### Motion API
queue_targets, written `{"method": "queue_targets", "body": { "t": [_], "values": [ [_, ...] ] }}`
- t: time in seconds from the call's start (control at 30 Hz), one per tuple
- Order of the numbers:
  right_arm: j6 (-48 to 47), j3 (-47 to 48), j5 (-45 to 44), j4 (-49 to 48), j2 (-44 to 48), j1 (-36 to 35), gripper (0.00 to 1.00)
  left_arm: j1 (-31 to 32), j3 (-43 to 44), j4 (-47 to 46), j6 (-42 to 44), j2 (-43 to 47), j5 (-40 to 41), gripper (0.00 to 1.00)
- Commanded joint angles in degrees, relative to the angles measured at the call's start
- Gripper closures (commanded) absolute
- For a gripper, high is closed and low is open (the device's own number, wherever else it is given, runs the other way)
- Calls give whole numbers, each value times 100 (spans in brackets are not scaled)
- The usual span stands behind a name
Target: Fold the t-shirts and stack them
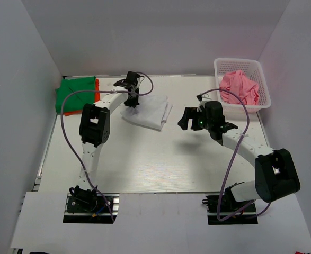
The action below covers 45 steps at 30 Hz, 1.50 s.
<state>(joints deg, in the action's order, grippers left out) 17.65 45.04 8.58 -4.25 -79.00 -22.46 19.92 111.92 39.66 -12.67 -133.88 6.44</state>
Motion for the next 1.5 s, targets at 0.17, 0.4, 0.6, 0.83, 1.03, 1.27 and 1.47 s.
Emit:
{"method": "queue_targets", "body": {
  "t": [0.17, 0.4, 0.6, 0.83, 1.03, 1.27, 1.47],
  "values": [
    [37, -65, -199, -445, 104, 22, 10, -234, -275, -318, 1115, 1443, 1517, 100],
    [19, 84, 29, -568, -256, 31, 10, -585, -329, -547, 1916, 1919, 2273, 100],
    [2, 259, 179, -621, -475, 48, 10, -902, -276, -1039, 2688, 2068, 2599, 100],
    [72, 471, 214, -577, -660, 22, 10, -1420, 215, -1206, 2954, 1945, 2819, 100],
    [116, 647, 302, -612, -801, 5, 10, -1632, 611, -1022, 2901, 1945, 2592, 100],
    [169, 787, 478, -568, -1038, 13, 10, -1860, 498, -969, 2796, 1998, 2318, 100],
    [151, 858, 425, -498, -1082, 13, 10, -2027, 515, -899, 2673, 1612, 2370, 100]
  ]
}}
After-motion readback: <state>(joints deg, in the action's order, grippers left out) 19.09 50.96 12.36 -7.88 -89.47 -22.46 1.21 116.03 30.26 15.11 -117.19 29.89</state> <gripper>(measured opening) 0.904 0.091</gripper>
